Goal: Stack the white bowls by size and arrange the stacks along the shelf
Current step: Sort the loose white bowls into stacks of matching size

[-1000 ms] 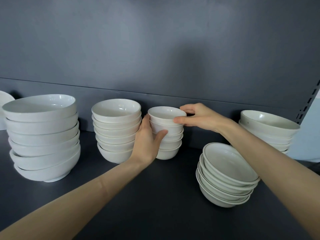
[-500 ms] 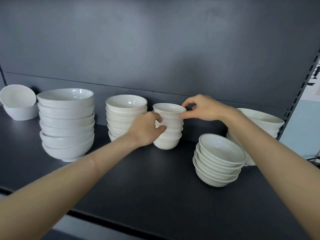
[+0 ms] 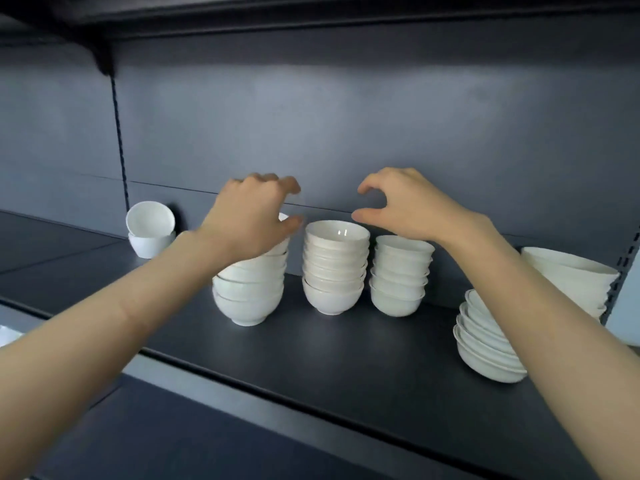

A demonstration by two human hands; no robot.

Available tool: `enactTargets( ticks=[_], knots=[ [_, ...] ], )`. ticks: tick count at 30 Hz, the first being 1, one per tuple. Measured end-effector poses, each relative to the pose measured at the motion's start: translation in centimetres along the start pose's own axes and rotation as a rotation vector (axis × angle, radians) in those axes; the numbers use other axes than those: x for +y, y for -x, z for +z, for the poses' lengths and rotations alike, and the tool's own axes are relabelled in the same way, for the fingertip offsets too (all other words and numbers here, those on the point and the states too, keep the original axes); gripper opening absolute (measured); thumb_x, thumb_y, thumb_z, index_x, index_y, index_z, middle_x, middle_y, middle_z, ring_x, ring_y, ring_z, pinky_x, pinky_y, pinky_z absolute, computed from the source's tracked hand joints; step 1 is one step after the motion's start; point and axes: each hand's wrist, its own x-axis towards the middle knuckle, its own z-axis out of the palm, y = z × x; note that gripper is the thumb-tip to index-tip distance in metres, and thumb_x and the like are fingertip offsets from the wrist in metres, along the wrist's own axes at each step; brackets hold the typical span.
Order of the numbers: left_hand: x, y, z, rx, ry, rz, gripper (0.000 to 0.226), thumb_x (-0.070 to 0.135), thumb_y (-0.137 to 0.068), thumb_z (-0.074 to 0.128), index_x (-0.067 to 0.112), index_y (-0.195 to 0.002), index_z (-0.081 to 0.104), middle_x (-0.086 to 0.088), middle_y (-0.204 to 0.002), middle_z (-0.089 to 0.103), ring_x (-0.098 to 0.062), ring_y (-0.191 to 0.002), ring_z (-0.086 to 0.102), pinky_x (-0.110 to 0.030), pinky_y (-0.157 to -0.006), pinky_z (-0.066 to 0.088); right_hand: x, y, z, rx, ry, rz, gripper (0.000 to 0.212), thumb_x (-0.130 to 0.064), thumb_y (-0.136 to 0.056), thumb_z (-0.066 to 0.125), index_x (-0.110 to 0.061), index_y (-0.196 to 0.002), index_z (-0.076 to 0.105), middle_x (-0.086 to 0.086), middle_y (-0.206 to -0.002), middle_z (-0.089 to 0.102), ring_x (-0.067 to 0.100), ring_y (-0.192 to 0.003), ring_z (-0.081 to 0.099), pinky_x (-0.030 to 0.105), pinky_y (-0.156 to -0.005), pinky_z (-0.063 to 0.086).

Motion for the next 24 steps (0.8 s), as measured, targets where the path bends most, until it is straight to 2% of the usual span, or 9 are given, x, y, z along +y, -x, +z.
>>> enactTargets(
  ticks=[6, 13, 19, 24],
  knots=[
    [-10.9, 4.5, -5.9, 0.029, -0.112, -0.007, 0.051, 0.038, -0.091, 0.058, 0.017, -0.136, 0.047, -0.008, -0.126, 0.059, -0.031, -0.118, 0.051, -0.039, -0.098, 0.037, -12.2, -2.6, 1.6, 0.062, -0.037, -0.036, 0.049, -0.038, -0.09, 0.061, -0.016, -0.132, 0.051, 0.006, -0.135, 0.049, 0.025, -0.128, 0.039, 0.033, -0.099, 0.033],
    [-23.3, 9.5, -9.7, 0.019, -0.121, -0.031, 0.051, 0.037, -0.09, 0.057, 0.017, -0.136, 0.047, -0.008, -0.123, 0.059, -0.031, -0.116, 0.051, -0.037, -0.096, 0.036, -25.4, -6.2, 5.7, 0.089, -0.124, -0.022, 0.048, -0.038, -0.089, 0.061, -0.016, -0.131, 0.052, 0.006, -0.133, 0.051, 0.025, -0.127, 0.042, 0.043, -0.103, 0.038],
    [-30.9, 10.2, -9.4, 0.034, -0.103, -0.039, 0.051, 0.037, -0.09, 0.059, 0.017, -0.136, 0.047, -0.008, -0.124, 0.058, -0.031, -0.117, 0.05, -0.038, -0.097, 0.032, -31.1, -9.9, 9.4, 0.047, -0.103, 0.004, 0.048, -0.041, -0.089, 0.059, -0.018, -0.131, 0.052, 0.002, -0.132, 0.049, 0.022, -0.124, 0.044, 0.039, -0.096, 0.042],
    [-35.8, 8.8, -6.2, 0.089, -0.085, -0.003, 0.051, 0.034, -0.088, 0.063, 0.015, -0.134, 0.051, -0.008, -0.122, 0.06, -0.033, -0.116, 0.052, -0.041, -0.101, 0.031, -32.4, -13.9, 12.7, 0.063, -0.036, 0.03, 0.049, -0.039, -0.092, 0.056, -0.018, -0.135, 0.048, 0.0, -0.139, 0.045, 0.022, -0.127, 0.042, 0.029, -0.085, 0.034]
  ],
)
